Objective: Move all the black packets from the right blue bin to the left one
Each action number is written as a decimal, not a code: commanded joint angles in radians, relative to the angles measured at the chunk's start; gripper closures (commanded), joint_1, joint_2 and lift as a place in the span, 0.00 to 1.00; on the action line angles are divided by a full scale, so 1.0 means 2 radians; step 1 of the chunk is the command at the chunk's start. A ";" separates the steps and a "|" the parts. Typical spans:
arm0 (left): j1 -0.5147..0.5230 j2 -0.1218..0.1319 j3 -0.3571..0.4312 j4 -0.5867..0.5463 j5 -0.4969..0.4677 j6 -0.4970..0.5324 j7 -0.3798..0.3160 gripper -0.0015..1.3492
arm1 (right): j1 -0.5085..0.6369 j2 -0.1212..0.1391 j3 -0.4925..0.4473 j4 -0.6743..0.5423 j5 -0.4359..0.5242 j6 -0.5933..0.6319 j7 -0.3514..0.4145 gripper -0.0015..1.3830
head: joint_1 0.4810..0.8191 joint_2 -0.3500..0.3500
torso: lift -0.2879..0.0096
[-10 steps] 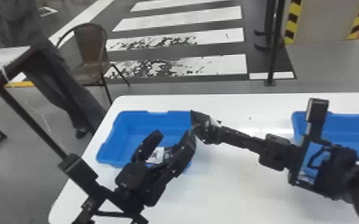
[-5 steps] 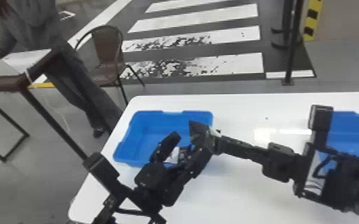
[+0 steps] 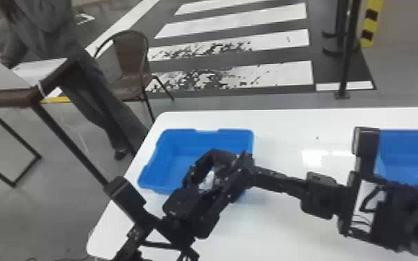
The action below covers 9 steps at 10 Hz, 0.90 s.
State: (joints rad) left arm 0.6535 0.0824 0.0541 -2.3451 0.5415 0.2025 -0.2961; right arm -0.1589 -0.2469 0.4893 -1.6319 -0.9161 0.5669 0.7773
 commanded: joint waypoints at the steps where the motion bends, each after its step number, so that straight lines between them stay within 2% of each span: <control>1: 0.001 -0.001 -0.001 0.000 -0.007 -0.001 0.002 0.60 | 0.000 -0.001 0.001 0.002 -0.003 0.000 0.000 0.80 | 0.63 1.00 | 0.50; 2: 0.003 -0.001 0.000 -0.009 -0.014 0.024 0.008 0.81 | 0.000 -0.001 0.001 0.003 -0.004 0.000 0.000 0.80 | 0.63 1.00 | 0.50; 3: 0.006 0.000 0.004 -0.023 -0.032 0.040 0.012 0.91 | 0.000 -0.001 0.001 0.003 -0.007 0.000 0.000 0.80 | 0.63 1.00 | 0.50; 5: 0.006 0.001 0.005 -0.032 -0.048 0.048 0.014 0.90 | -0.002 -0.001 0.001 0.005 -0.013 -0.004 0.000 0.80 | 0.63 1.00 | 0.50; 8: 0.009 0.001 0.007 -0.037 -0.039 0.051 0.015 0.90 | -0.003 -0.001 0.001 0.007 -0.015 -0.009 0.000 0.80 | 0.63 1.00 | 0.50; 9: 0.009 0.001 0.007 -0.036 -0.039 0.051 0.015 0.90 | -0.002 -0.001 0.001 0.013 -0.029 -0.016 0.000 0.80 | 0.63 1.00 | 0.50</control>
State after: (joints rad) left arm 0.6719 0.0844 0.0678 -2.4167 0.4622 0.3052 -0.2670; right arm -0.1642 -0.2484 0.4906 -1.6130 -0.9581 0.5431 0.7778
